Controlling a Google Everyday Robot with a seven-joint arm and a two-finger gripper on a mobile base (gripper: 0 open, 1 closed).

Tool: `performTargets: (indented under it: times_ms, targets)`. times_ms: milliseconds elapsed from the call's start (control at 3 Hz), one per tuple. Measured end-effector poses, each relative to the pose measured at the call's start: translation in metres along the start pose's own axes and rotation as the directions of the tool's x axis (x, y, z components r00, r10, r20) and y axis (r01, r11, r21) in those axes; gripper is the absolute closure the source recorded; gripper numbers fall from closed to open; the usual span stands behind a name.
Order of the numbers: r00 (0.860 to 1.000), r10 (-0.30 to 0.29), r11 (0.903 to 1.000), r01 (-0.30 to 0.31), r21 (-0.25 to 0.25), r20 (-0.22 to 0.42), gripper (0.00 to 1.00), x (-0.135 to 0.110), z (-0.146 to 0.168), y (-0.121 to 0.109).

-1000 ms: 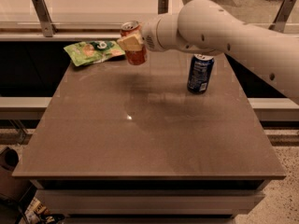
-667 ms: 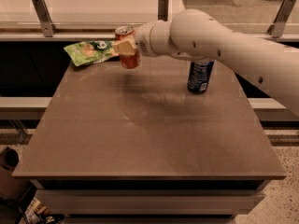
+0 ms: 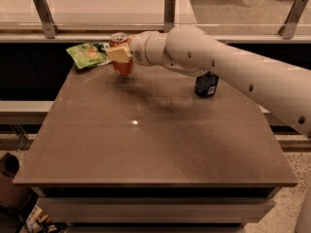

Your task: Move coke can near green rice chip bag

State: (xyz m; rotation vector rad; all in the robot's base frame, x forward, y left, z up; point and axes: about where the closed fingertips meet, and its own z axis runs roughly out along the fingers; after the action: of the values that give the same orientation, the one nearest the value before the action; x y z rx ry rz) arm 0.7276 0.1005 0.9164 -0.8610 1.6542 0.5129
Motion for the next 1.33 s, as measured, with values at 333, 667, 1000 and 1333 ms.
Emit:
performTargets:
  times_ms: [333,667,1000,1333]
  targets:
    - [1.000,0.000,1.0000,0.000,0.000,0.000,1.00,0.000,0.000,0.000]
    - [0.999,-0.012,0.9999,0.012,-0.007,-0.032,1.00,0.005,0.017,0.005]
    - [0.997,-0.028,0.9995,0.027,-0.019,-0.077,1.00,0.015,0.045,0.013]
    - [0.996,-0.032,0.9993,0.030,-0.022,-0.081,1.00,0.015,0.050,0.015]
